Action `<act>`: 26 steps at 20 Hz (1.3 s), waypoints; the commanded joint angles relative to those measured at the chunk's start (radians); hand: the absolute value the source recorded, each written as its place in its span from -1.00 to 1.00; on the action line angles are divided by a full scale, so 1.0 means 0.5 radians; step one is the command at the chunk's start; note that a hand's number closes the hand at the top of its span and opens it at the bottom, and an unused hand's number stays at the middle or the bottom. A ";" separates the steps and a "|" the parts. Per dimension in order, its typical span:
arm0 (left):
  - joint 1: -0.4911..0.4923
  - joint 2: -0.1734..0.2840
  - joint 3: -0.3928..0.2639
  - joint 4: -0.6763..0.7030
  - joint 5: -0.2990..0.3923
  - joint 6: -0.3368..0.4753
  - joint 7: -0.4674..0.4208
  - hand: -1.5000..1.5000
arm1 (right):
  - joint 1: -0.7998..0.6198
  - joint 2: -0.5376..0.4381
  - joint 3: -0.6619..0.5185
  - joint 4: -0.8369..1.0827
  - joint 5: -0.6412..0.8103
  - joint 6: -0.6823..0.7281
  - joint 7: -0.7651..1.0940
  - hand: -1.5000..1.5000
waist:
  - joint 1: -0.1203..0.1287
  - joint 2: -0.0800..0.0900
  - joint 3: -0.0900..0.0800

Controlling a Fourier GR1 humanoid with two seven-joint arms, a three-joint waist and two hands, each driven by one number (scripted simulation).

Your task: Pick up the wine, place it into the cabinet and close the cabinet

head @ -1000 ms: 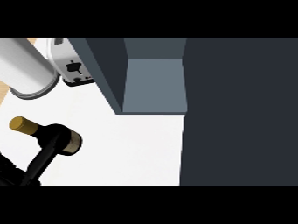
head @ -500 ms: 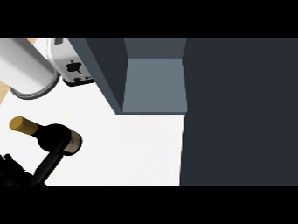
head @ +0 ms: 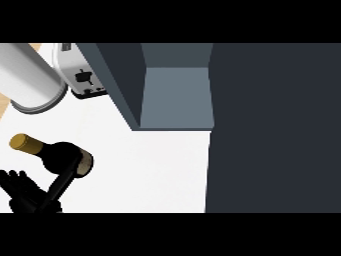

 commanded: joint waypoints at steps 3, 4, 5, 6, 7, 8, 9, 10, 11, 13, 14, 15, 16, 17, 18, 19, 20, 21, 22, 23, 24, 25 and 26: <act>-0.123 -0.008 0.021 0.299 0.144 -0.137 -0.189 -1.00 | -0.086 0.017 0.051 -0.050 0.072 -0.063 0.090 -1.00 | 0.002 0.000 0.000; -0.162 0.011 0.112 0.358 0.098 -0.198 -0.173 -1.00 | 0.098 -0.026 -0.113 -0.113 -0.131 0.057 -0.002 -1.00 | -0.005 0.000 0.000; -0.041 -0.008 -0.066 0.322 0.278 -0.166 -0.340 -1.00 | -0.055 -0.046 -0.072 -0.050 -0.038 -0.025 0.128 -1.00 | 0.002 0.000 0.000; -0.156 -0.008 0.038 0.517 0.295 -0.244 -0.384 -1.00 | 0.078 0.024 0.019 -0.138 0.031 -0.012 0.072 -1.00 | -0.004 0.000 0.000; -0.229 -0.008 0.042 0.474 0.216 -0.137 -0.321 -1.00 | 0.062 0.001 -0.076 0.054 -0.019 0.104 -0.123 -1.00 | -0.003 0.000 0.000; -0.176 -0.008 0.021 0.493 0.323 -0.193 -0.416 -1.00 | 0.194 0.008 -0.066 -0.219 -0.080 0.050 0.027 -1.00 | -0.007 -0.001 0.000; -0.222 0.039 0.190 0.638 0.255 -0.384 -0.367 -1.00 | -0.049 0.000 -0.033 0.010 -0.014 -0.003 0.049 -1.00 | 0.001 0.001 0.000; -0.343 0.001 0.243 0.786 0.274 -0.413 -0.459 -1.00 | 0.014 0.048 0.080 -0.123 0.091 -0.028 0.067 -1.00 | -0.005 0.001 -0.001; -0.303 -0.007 0.203 0.756 0.336 -0.397 -0.518 -1.00 | -0.089 -0.102 -0.190 -0.004 -0.161 0.059 0.059 -1.00 | -0.002 0.001 0.000; -0.285 -0.008 0.143 0.753 0.452 -0.418 -0.578 -1.00 | 0.020 0.003 -0.073 -0.052 -0.002 0.035 -0.008 -1.00 | -0.002 0.000 0.000; -0.295 -0.008 0.144 0.843 0.484 -0.483 -0.645 -1.00 | -0.120 -0.068 -0.146 -0.027 -0.091 0.000 0.099 -1.00 | 0.000 0.001 0.000; -0.327 0.029 0.219 0.782 0.395 -0.557 -0.469 -1.00 | -0.092 -0.011 -0.091 0.032 0.003 -0.003 0.023 -1.00 | 0.001 0.001 0.000; -0.211 -0.007 0.087 0.835 0.515 -0.642 -0.693 -1.00 | -0.105 -0.035 -0.077 0.023 -0.010 0.005 0.072 -1.00 | 0.002 0.000 -0.001; -0.220 -0.007 0.143 0.772 0.482 -0.669 -0.638 -1.00 | -0.115 -0.050 -0.111 -0.006 -0.060 -0.006 0.108 -1.00 | 0.002 0.000 0.000; -0.338 0.022 0.221 0.816 0.455 -0.650 -0.564 -1.00 | -0.033 -0.022 -0.051 -0.160 -0.046 -0.029 0.169 -1.00 | -0.004 0.000 0.000; -0.328 0.025 0.268 0.975 0.453 -0.794 -0.680 -1.00 | -0.052 -0.027 -0.096 0.052 -0.026 0.062 -0.004 -1.00 | -0.002 0.001 0.000; -0.424 0.044 0.289 0.988 0.466 -0.745 -0.644 -1.00 | -0.032 0.007 -0.061 -0.056 0.026 -0.004 0.046 -1.00 | -0.004 0.001 0.000; -0.363 -0.007 0.283 1.105 0.488 -0.879 -0.773 -1.00 | -0.017 -0.024 -0.122 -0.086 -0.070 0.023 0.059 -1.00 | -0.006 0.001 -0.001; -0.485 0.044 0.339 1.234 0.481 -0.935 -0.758 -1.00 | -0.076 -0.004 -0.036 -0.080 -0.009 -0.024 0.125 -1.00 | -0.006 0.002 -0.001; -0.454 -0.007 0.223 1.186 0.501 -0.816 -0.805 -1.00 | 0.110 -0.012 -0.155 0.031 -0.075 0.149 -0.114 -1.00 | -0.009 0.001 0.000; -0.519 0.072 0.316 1.143 0.475 -0.780 -0.683 -1.00 | -0.092 -0.013 -0.089 -0.061 -0.060 -0.039 0.145 -1.00 | -0.002 0.001 0.000; -0.395 -0.006 0.279 1.191 0.470 -0.937 -0.788 -1.00 | -0.221 -0.067 -0.162 0.050 -0.094 -0.025 0.118 -1.00 | 0.002 0.002 0.000; -0.387 -0.007 0.238 0.963 0.458 -0.756 -0.682 -1.00 | -0.019 -0.054 -0.181 -0.167 -0.161 -0.017 0.184 -1.00 | -0.002 -0.002 0.001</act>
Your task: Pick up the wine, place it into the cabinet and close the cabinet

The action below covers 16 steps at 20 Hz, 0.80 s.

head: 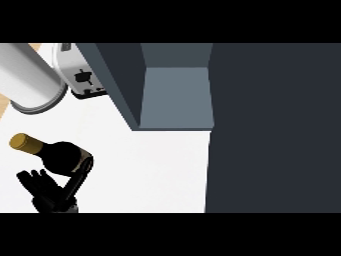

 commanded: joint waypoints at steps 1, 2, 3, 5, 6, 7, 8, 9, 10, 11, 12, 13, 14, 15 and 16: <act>-0.072 0.056 0.085 0.202 0.013 -0.194 -0.113 1.00 | -0.051 -0.042 -0.033 -0.025 -0.096 0.007 0.077 -1.00 | -0.001 0.001 0.000; 0.025 0.037 0.008 -0.013 0.000 -0.129 0.023 1.00 | -0.066 -0.005 0.014 -0.001 0.001 -0.021 0.051 -1.00 | 0.005 -0.001 0.000; -0.158 0.042 0.099 0.289 0.015 -0.215 -0.125 1.00 | 0.024 0.002 -0.010 -0.116 -0.042 -0.029 0.087 -1.00 | -0.006 0.001 -0.001; -0.122 -0.021 -0.026 0.244 0.051 -0.178 -0.178 1.00 | 0.093 0.078 0.109 0.057 0.123 0.088 -0.141 -1.00 | -0.003 0.001 0.000; -0.065 -0.021 0.053 0.279 0.010 -0.296 -0.192 1.00 | -0.048 0.012 0.051 0.010 0.068 -0.005 0.022 -1.00 | 0.000 0.001 -0.001; -0.046 -0.020 -0.002 0.118 -0.025 -0.157 -0.076 1.00 | -0.154 0.009 0.036 0.094 0.064 -0.056 0.047 -1.00 | 0.006 0.000 0.000; -0.013 -0.021 -0.020 0.232 -0.002 -0.278 -0.151 1.00 | -0.087 0.034 0.079 0.001 0.137 -0.069 0.052 -1.00 | 0.002 0.000 0.000; -0.141 0.001 0.015 0.219 -0.039 -0.159 -0.111 1.00 | 0.110 0.076 0.107 0.041 0.145 0.070 -0.130 -1.00 | -0.003 0.000 0.000; -0.256 0.042 0.093 0.474 -0.017 -0.294 -0.165 1.00 | -0.100 -0.005 -0.022 0.175 0.041 0.044 -0.093 -1.00 | -0.005 0.004 -0.001; -0.251 0.091 0.100 0.453 -0.019 -0.261 -0.104 1.00 | 0.151 0.016 -0.031 0.088 0.015 0.169 -0.234 -1.00 | -0.014 0.002 0.000; -0.113 -0.020 0.028 0.320 -0.050 -0.295 -0.161 1.00 | 0.184 0.080 0.092 -0.020 0.107 0.095 -0.144 -1.00 | -0.008 0.000 0.000; -0.171 0.005 0.038 0.245 -0.056 -0.151 -0.131 1.00 | 0.136 0.076 0.096 -0.140 0.093 0.006 -0.012 -1.00 | -0.006 -0.001 0.000; -0.096 0.032 0.033 0.287 -0.077 -0.231 -0.131 1.00 | 0.184 -0.010 0.003 -0.127 -0.023 0.103 -0.009 -1.00 | -0.007 -0.001 0.000; -0.159 -0.018 0.027 0.287 -0.090 -0.147 -0.154 1.00 | 0.067 0.011 -0.015 0.003 -0.015 0.072 -0.057 -1.00 | -0.002 0.000 0.000; -0.187 0.018 0.048 0.316 -0.087 -0.166 -0.129 1.00 | -0.034 -0.013 -0.036 0.041 0.022 0.010 0.014 -1.00 | 0.000 0.002 0.000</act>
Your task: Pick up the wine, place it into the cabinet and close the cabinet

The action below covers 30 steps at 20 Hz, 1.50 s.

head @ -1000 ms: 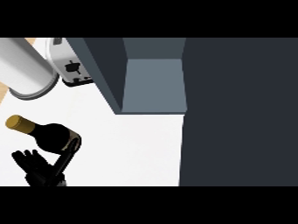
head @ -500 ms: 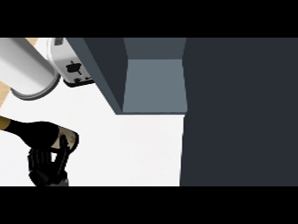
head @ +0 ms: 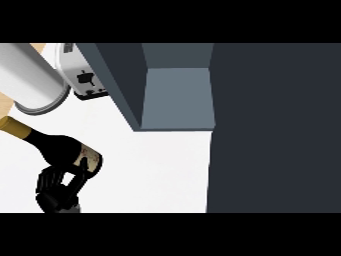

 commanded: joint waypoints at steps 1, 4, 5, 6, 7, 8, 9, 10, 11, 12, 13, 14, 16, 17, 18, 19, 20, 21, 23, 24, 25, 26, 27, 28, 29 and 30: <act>-0.091 0.075 0.071 0.171 0.009 -0.088 -0.067 1.00 | -0.056 0.018 0.010 0.033 0.044 -0.051 0.030 -1.00 | -0.009 0.015 -0.031; 0.102 0.118 -0.408 0.081 -0.312 -0.424 0.213 1.00 | -0.009 0.003 0.007 0.013 0.001 0.010 -0.012 -1.00 | -0.031 0.015 -0.030; 0.113 0.159 -0.544 0.053 -0.408 -0.560 0.269 1.00 | -0.072 -0.029 -0.023 0.083 -0.004 0.002 0.013 -1.00 | -0.024 0.021 -0.031; 0.186 0.138 -0.682 0.055 -0.509 -0.665 0.266 1.00 | -0.036 0.018 0.029 0.001 -0.018 -0.014 0.015 -1.00 | -0.053 0.011 -0.031; 0.146 0.169 -0.795 0.051 -0.593 -0.764 0.314 1.00 | -0.069 0.020 0.043 0.033 -0.011 -0.016 0.015 -1.00 | -0.075 0.021 -0.034; 0.215 0.178 -0.845 -0.004 -0.619 -0.863 0.286 1.00 | -0.030 0.004 0.046 0.029 0.011 0.004 0.021 -1.00 | -0.048 0.010 -0.031; 0.313 0.179 -0.870 -0.016 -0.626 -0.975 0.224 1.00 | -0.034 0.026 0.037 0.020 0.041 -0.025 0.005 -1.00 | -0.024 0.010 -0.032; 0.241 0.212 -0.884 -0.017 -0.649 -0.985 0.244 1.00 | -0.102 0.012 -0.004 0.109 0.024 -0.026 -0.016 -1.00 | -0.013 0.019 -0.031; 0.320 0.269 -0.876 -0.079 -0.627 -1.090 0.230 1.00 | -0.057 0.028 0.017 0.139 0.081 -0.007 -0.063 -1.00 | 0.005 0.013 -0.029; 0.314 0.308 -0.881 -0.150 -0.621 -1.120 0.268 1.00 | -0.062 -0.027 -0.044 -0.026 -0.071 -0.054 0.113 -1.00 | -0.008 0.006 -0.030; 0.309 0.312 -0.902 -0.088 -0.665 -1.198 0.167 1.00 | -0.063 0.066 0.090 0.030 0.142 -0.073 0.006 -1.00 | -0.002 0.012 -0.032; 0.314 0.287 -0.906 -0.189 -0.640 -1.177 0.241 1.00 | -0.095 -0.003 -0.054 0.096 -0.012 -0.032 -0.009 -1.00 | 0.001 0.011 -0.029; 0.454 0.278 -0.996 -0.352 -0.685 -1.232 0.216 1.00 | -0.007 0.027 -0.023 0.104 0.021 0.019 -0.099 -1.00 | 0.006 0.008 -0.027; 0.567 0.331 -0.995 -0.539 -0.641 -1.253 0.275 1.00 | 0.006 0.052 0.049 0.088 0.102 -0.007 -0.063 -1.00 | 0.017 0.006 -0.027; 0.580 0.321 -1.012 -0.612 -0.671 -1.195 0.283 1.00 | 0.061 0.043 -0.005 0.077 0.019 0.046 -0.130 -1.00 | 0.006 0.007 -0.027; 0.612 0.366 -0.988 -0.717 -0.650 -1.208 0.275 1.00 | -0.041 0.056 0.030 0.117 0.079 -0.022 -0.072 -1.00 | 0.013 0.009 -0.028; 0.603 0.343 -1.004 -0.961 -0.594 -1.061 0.509 1.00 | -0.074 -0.054 -0.136 0.042 -0.133 -0.009 0.037 -1.00 | 0.012 0.006 -0.026; 0.600 0.303 -1.027 -1.010 -0.593 -1.032 0.573 1.00 | -0.186 -0.065 -0.115 0.118 -0.098 -0.054 0.091 -1.00 | 0.014 0.009 -0.028; 0.795 0.301 -1.109 -1.280 -0.614 -0.984 0.618 1.00 | 0.105 0.087 0.061 -0.067 0.037 -0.019 -0.028 -1.00 | 0.007 0.004 -0.027; 0.821 0.284 -1.138 -1.358 -0.638 -0.934 0.657 1.00 | 0.145 0.072 0.025 0.122 0.074 0.100 -0.208 -1.00 | 0.007 0.008 -0.026; 0.799 0.380 -1.087 -1.485 -0.568 -0.948 0.831 1.00 | -0.021 0.059 0.074 0.143 0.101 0.023 -0.097 -1.00 | 0.012 0.010 -0.028; 0.875 0.373 -1.125 -1.648 -0.588 -0.872 0.861 1.00 | -0.061 -0.044 -0.148 0.272 -0.061 0.096 -0.173 -1.00 | 0.016 0.010 -0.026; 0.837 0.388 -1.066 -1.629 -0.539 -0.912 0.924 1.00 | 0.029 0.067 0.042 0.048 0.061 -0.008 -0.058 -1.00 | 0.003 0.010 -0.029; 0.907 0.339 -1.134 -1.753 -0.572 -0.840 0.944 1.00 | -0.048 0.073 0.099 0.054 0.121 -0.052 -0.003 -1.00 | 0.009 0.010 -0.029; 0.864 0.353 -1.149 -1.876 -0.567 -0.781 1.049 1.00 | -0.191 -0.052 -0.110 0.063 -0.095 -0.079 0.126 -1.00 | 0.010 0.010 -0.028; 0.799 0.277 -1.155 -1.854 -0.591 -0.710 1.074 1.00 | 0.052 0.062 0.034 0.062 0.034 0.033 -0.099 -1.00 | -0.001 0.010 -0.028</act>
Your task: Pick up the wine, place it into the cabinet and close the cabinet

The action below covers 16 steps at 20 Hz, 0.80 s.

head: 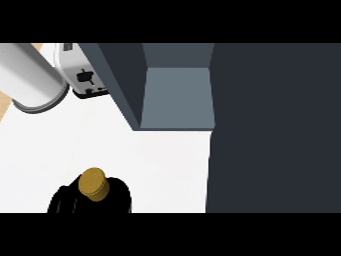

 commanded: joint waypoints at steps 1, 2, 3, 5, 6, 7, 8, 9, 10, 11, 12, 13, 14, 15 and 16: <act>0.000 -0.030 -0.026 -0.192 -0.038 0.066 0.124 1.00 | -0.077 0.012 0.020 0.236 0.094 0.052 -0.150 -1.00 | -0.001 0.003 -0.001; -0.058 -0.067 -0.041 -0.282 -0.018 0.145 0.239 1.00 | 0.007 0.051 0.132 -0.064 0.095 -0.053 0.077 -1.00 | -0.008 0.001 -0.002; -0.004 -0.054 -0.037 -0.413 -0.024 0.204 0.301 1.00 | -0.095 -0.037 -0.063 0.129 -0.048 0.019 -0.025 -1.00 | -0.003 0.002 -0.001; 0.048 -0.061 -0.056 -0.501 -0.069 0.227 0.312 1.00 | -0.070 -0.046 -0.059 0.126 -0.010 0.031 -0.032 -1.00 | -0.003 0.002 -0.002; -0.068 -0.128 -0.083 -0.522 -0.098 0.327 0.378 1.00 | -0.103 -0.084 -0.133 0.105 -0.133 0.036 0.006 -1.00 | -0.007 0.002 -0.001; -0.232 -0.121 0.024 -0.451 -0.038 0.340 0.451 1.00 | 0.177 -0.019 -0.067 0.043 -0.081 0.143 -0.134 -1.00 | -0.022 0.002 -0.001; -0.272 -0.143 -0.003 -0.542 -0.109 0.452 0.514 1.00 | -0.032 0.019 -0.004 0.159 0.023 0.020 -0.074 -1.00 | -0.009 0.003 -0.001; -0.215 -0.152 -0.023 -0.593 -0.106 0.458 0.577 1.00 | 0.023 0.030 0.059 0.084 0.085 0.044 -0.083 -1.00 | -0.009 0.002 -0.002; -0.187 -0.189 -0.053 -0.600 -0.115 0.435 0.516 1.00 | -0.038 0.092 0.131 0.014 0.182 -0.089 -0.006 -1.00 | -0.007 0.002 -0.002; -0.264 -0.116 0.066 -0.599 0.000 0.404 0.693 1.00 | -0.066 0.007 -0.020 0.230 0.099 0.037 -0.161 -1.00 | -0.007 0.003 -0.002; -0.331 -0.235 -0.060 -0.560 -0.086 0.502 0.708 1.00 | -0.109 -0.076 -0.110 0.085 -0.110 0.004 0.065 -1.00 | -0.013 0.003 -0.002; -0.557 -0.356 -0.062 -0.446 -0.170 0.680 0.743 1.00 | -0.055 -0.005 -0.042 0.152 -0.022 0.031 -0.081 -1.00 | -0.023 0.005 -0.001; -0.417 -0.331 -0.153 -0.616 -0.216 0.697 0.794 1.00 | 0.005 -0.093 -0.188 0.005 -0.227 0.041 0.051 -1.00 | -0.021 0.001 -0.001; -0.501 -0.348 -0.106 -0.486 -0.200 0.626 0.751 1.00 | 0.061 0.007 0.001 -0.113 -0.064 -0.003 0.056 -1.00 | -0.020 0.002 -0.002; -0.574 -0.278 -0.052 -0.684 -0.185 0.714 0.981 1.00 | -0.015 -0.035 -0.069 0.105 -0.070 0.054 -0.039 -1.00 | -0.013 0.002 -0.001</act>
